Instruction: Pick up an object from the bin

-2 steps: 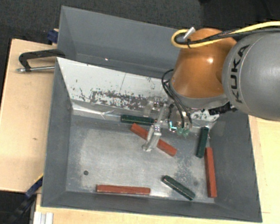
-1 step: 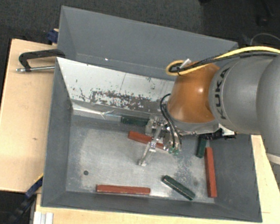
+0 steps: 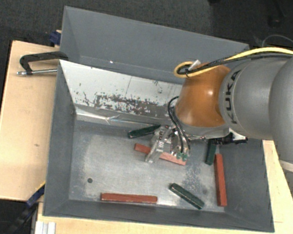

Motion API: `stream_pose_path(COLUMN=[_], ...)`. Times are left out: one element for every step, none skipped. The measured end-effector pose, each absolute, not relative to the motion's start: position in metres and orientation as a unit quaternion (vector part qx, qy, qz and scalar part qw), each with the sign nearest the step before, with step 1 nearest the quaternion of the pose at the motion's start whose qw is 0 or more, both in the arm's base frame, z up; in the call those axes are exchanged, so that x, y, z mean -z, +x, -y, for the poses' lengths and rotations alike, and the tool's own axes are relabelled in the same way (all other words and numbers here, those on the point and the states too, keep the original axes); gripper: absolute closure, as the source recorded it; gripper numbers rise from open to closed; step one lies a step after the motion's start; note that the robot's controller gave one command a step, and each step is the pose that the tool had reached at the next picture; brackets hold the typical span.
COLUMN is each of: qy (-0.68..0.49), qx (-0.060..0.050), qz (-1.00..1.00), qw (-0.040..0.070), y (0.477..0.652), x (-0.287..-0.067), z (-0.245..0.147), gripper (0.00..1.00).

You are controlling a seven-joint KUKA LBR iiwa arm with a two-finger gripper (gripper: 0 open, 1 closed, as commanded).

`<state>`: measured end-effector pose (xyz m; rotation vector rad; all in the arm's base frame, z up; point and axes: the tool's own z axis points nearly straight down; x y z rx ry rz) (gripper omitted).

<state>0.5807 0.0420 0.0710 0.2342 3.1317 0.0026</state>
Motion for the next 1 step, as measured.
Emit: stream_pose_path(qy=[0.049], qx=[-0.001], qz=[-0.999], qw=[0.007], y=[0.5721], x=[-0.2202], z=[-0.0259], gripper=[1.00])
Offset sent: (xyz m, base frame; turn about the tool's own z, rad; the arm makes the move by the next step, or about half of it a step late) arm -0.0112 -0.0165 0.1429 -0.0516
